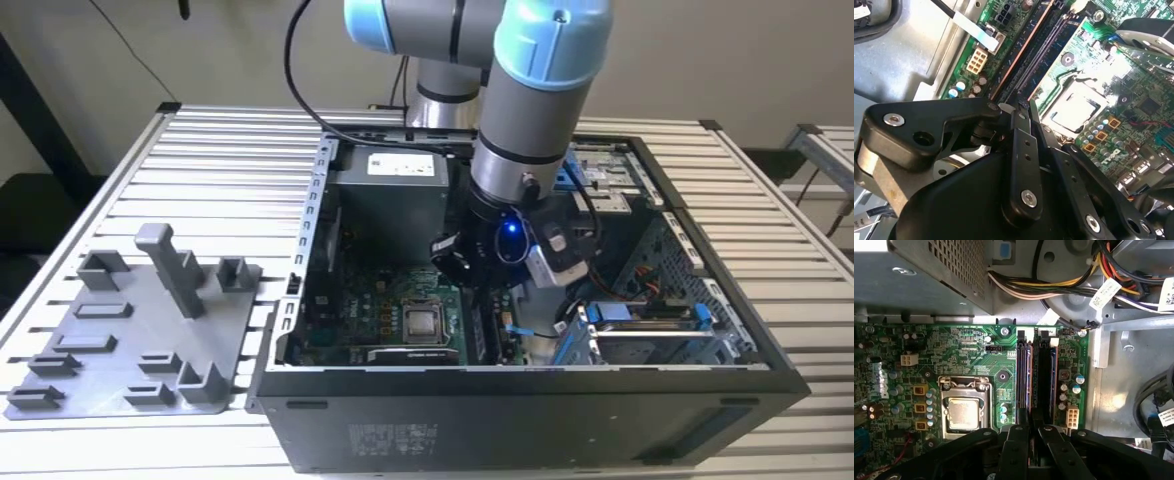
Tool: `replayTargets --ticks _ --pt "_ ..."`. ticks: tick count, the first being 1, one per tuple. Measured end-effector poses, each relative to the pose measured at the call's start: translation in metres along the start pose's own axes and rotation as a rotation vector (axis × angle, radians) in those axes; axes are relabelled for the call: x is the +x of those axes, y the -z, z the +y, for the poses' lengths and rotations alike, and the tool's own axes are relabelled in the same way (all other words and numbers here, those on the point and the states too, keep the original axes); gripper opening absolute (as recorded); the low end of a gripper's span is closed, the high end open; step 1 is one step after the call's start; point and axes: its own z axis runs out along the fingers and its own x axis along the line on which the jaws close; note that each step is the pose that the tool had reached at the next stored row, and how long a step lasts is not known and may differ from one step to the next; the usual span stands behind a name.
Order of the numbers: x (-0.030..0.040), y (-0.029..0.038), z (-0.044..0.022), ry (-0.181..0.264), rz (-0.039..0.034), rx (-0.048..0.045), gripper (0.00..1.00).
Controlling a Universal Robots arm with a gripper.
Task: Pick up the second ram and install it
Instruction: 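Insert the second ram into the second slot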
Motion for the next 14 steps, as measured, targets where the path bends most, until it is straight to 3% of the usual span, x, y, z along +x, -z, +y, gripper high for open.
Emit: replayTargets --ticks 14 --pt "-0.0006 -0.0018 0.0001 0.0 -0.0001 0.0023 0.14"
